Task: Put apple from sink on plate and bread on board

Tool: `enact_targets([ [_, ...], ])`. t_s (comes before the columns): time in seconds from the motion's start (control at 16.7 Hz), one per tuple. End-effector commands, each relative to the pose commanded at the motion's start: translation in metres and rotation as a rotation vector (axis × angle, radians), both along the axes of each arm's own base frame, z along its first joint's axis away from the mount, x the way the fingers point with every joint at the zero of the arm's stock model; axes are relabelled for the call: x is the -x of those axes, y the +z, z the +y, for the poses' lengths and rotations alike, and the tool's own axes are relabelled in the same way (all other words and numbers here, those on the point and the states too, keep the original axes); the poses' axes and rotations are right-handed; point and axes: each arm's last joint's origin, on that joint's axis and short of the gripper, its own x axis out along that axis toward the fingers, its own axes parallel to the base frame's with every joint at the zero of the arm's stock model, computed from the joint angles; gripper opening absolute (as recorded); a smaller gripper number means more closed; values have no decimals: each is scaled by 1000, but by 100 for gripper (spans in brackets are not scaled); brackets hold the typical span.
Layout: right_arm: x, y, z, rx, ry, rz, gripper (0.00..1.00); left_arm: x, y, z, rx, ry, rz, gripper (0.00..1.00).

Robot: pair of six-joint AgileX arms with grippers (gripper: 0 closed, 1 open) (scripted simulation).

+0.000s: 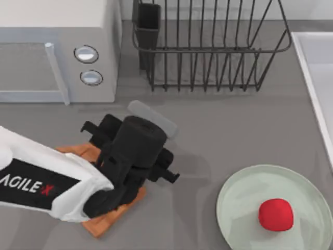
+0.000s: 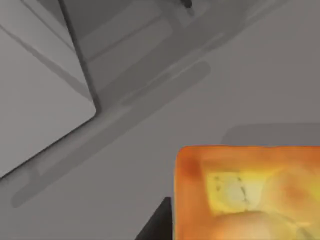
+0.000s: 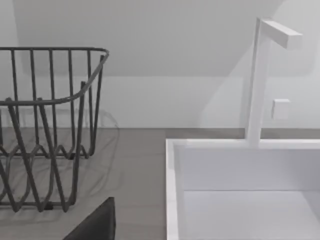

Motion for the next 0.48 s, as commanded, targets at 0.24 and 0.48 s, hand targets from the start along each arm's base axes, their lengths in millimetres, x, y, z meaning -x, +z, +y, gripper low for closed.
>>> enact_targets([
  [0.24, 0, 0, 0, 0, 0, 0, 100, 44, -26, 43, 145, 216, -173, 0],
  [0.48, 0, 0, 0, 0, 0, 0, 100, 85, -32, 71, 347, 318, -251, 0],
])
